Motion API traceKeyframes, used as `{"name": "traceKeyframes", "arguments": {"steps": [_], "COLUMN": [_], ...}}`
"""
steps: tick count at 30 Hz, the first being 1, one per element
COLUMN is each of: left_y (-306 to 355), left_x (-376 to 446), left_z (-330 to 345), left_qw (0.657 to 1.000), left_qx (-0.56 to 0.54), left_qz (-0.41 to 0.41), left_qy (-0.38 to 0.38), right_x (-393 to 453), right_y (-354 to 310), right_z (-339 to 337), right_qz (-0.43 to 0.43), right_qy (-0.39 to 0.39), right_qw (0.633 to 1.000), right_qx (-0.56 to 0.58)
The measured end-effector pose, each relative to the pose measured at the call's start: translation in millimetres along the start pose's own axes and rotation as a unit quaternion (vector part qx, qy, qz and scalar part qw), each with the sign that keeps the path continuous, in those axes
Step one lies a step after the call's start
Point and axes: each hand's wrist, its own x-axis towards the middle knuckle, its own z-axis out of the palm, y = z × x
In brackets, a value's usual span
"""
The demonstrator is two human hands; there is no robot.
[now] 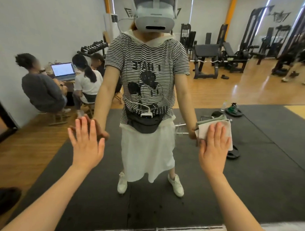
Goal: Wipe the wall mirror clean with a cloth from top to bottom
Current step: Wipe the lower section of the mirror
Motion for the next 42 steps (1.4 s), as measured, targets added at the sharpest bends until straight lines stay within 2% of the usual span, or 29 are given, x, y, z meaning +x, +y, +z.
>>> {"name": "traceKeyframes", "arguments": {"steps": [5,7,10,12,14,17,20,22,27,33,35,37,39,42], "left_y": [-3.8,-6.8,-6.4,-5.7,-6.7,-10.1,-11.6,-11.5,-9.6,-8.3,-8.9,-8.5,-8.0,-7.2], "left_x": [-0.4,0.8,2.9,2.1,1.3,0.1,-1.1,-1.3,0.2,0.9,0.6,0.6,1.0,1.6], "left_z": [5.4,9.8,14.9,17.0,18.9,23.4,24.9,24.6,22.9,23.3,25.2,25.8,24.7,22.1], "left_qw": [1.000,0.999,0.998,0.998,0.997,0.996,0.996,0.996,0.997,0.997,0.996,0.996,0.996,0.997], "left_qx": [0.015,0.015,0.012,0.014,0.014,0.012,0.010,0.007,0.006,0.021,0.027,0.030,0.033,0.037], "left_qz": [0.005,0.011,0.016,0.021,0.030,0.040,0.041,0.037,0.030,0.011,0.013,0.009,0.004,0.000], "left_qy": [0.019,0.028,0.053,0.062,0.065,0.073,0.078,0.079,0.077,0.073,0.080,0.083,0.082,0.064], "right_x": [5.9,4.4,3.9,0.5,-13.1,-38.7,-33.4,-22.4,-12.9,-14.9,-22.8,-39.0,-46.0,-32.9], "right_y": [13.6,-4.4,-63.1,-102.6,-134.8,-155.0,-118.6,-84.5,-47.5,-121.2,-147.4,-164.7,-155.0,-117.1], "right_z": [5.4,15.1,32.8,43.7,54.8,65.6,62.8,53.9,37.8,55.1,58.3,58.9,61.1,56.7], "right_qz": [-0.042,0.017,0.160,0.174,0.125,-0.024,-0.148,-0.190,-0.062,0.152,0.097,-0.041,-0.150,-0.253], "right_qy": [0.007,0.017,0.071,0.085,0.041,-0.026,-0.043,-0.038,0.006,0.031,0.011,-0.038,-0.066,-0.075], "right_qw": [0.999,0.995,0.964,0.960,0.974,0.992,0.988,0.981,0.998,0.985,0.994,0.998,0.986,0.962], "right_qx": [0.034,0.100,0.202,0.203,0.182,0.121,0.029,-0.019,-0.019,0.072,0.052,0.011,-0.018,-0.071]}}
